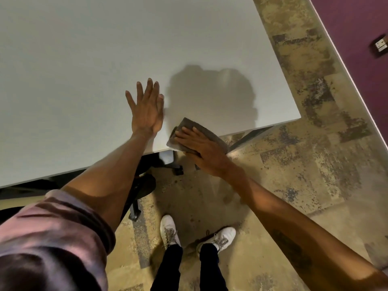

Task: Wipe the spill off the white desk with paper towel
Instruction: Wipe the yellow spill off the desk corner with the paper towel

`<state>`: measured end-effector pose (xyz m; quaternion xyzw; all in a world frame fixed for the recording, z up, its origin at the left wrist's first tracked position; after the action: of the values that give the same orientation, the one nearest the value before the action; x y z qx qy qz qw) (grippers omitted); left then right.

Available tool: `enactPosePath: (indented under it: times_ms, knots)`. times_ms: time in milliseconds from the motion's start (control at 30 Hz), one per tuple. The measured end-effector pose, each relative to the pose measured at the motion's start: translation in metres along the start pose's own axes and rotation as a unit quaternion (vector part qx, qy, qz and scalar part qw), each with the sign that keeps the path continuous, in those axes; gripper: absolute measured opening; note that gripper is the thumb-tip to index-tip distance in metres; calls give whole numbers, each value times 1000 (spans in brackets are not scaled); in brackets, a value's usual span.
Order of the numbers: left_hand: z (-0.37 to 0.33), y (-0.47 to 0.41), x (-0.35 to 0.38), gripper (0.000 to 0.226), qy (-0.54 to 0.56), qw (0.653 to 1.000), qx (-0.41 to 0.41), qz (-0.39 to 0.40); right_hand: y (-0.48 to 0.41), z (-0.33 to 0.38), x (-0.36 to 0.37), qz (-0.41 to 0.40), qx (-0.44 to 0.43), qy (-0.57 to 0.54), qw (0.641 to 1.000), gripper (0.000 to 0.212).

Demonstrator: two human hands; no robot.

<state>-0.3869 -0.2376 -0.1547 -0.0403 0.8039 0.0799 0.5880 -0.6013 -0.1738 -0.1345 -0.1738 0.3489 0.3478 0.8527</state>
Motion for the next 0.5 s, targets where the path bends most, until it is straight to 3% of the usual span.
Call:
enactPosePath:
  times_ms: [300,500]
  knots:
    - [0,-2,3,60,0,1000,-9,-16,-2,-17,-10,70,-130,113,982,40]
    - [3,-8,4,58,-4,999,-15,-32,-3,-32,-6,46,-237,225,944,41]
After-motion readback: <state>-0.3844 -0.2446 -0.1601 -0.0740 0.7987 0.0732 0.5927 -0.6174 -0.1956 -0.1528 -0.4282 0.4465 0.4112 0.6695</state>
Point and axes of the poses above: each hand's wrist, its own y-axis away from the middle knuckle, its own x-axis out of the palm, z = x × y, the point moved 2 cm from there along -y, towards the middle knuckle, and after that the axes turned 3 degrees about x, right-handed, at the moved point
